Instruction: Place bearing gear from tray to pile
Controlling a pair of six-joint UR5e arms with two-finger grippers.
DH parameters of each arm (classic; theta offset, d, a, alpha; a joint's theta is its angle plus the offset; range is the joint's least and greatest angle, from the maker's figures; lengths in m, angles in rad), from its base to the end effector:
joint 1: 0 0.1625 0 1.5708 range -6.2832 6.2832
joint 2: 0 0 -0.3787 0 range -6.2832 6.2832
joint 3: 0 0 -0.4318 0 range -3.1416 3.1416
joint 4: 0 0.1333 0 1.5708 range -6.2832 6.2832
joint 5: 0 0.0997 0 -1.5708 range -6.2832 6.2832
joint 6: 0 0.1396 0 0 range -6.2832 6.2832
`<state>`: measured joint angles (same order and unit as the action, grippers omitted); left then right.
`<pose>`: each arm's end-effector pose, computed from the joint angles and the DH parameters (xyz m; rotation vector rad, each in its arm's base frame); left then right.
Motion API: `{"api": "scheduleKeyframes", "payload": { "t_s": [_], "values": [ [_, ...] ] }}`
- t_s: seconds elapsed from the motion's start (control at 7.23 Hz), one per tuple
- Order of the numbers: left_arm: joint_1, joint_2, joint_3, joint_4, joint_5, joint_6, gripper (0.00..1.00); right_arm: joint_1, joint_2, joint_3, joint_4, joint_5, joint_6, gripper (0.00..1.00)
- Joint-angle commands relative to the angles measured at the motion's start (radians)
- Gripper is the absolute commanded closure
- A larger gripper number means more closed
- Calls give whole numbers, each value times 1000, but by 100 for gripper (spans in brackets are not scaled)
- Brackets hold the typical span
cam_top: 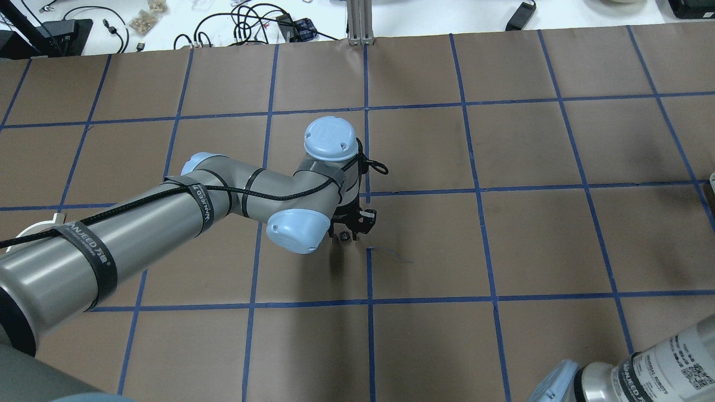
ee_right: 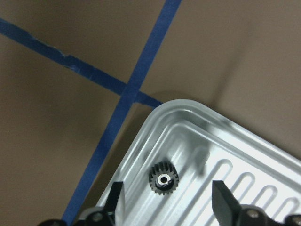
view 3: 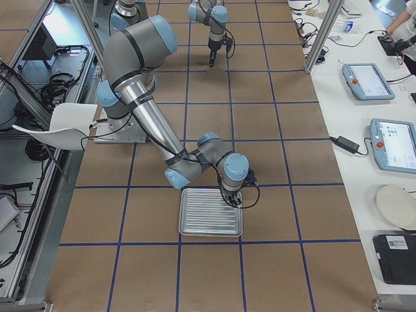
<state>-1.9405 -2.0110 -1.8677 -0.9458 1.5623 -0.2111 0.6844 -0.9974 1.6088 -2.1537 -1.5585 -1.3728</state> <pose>-0.3294 -0.4778 0.0650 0.2459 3.1032 0.1712 -0.4219 -0.5185 0.0904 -0.7488 3.0191 0.0016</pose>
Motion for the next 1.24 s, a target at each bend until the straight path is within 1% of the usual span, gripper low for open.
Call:
{"api": "scheduleKeyframes", "payload": {
  "t_s": [0.0, 0.14, 0.28, 0.55, 0.69, 0.83, 0.97, 1.11],
  "values": [
    [0, 0, -1, -4, 1, 1, 58, 0, 8, 0, 0, 3, 0, 30],
    [0, 0, 1, -5, 1, 1, 87, 0, 13, -3, 2, 3, 0, 31],
    [0, -2, 2, -10, 1, 1, 100, 0, 16, -4, 0, 2, 0, 42],
    [6, 3, 16, -13, 2, 1, 100, 0, 16, -3, 0, 2, 1, 52],
    [24, 29, 28, -33, 13, 21, 100, 0, 16, -1, 0, 3, 3, 61],
    [99, 50, 63, -86, 18, 68, 100, 0, 16, 5, 0, 2, 4, 71],
    [179, 72, 112, -172, 21, 131, 100, 0, 14, 6, 0, 2, 6, 87],
    [249, 90, 140, -242, 27, 203, 100, 0, 13, -4, 3, 3, 15, 99]
  ]
}}
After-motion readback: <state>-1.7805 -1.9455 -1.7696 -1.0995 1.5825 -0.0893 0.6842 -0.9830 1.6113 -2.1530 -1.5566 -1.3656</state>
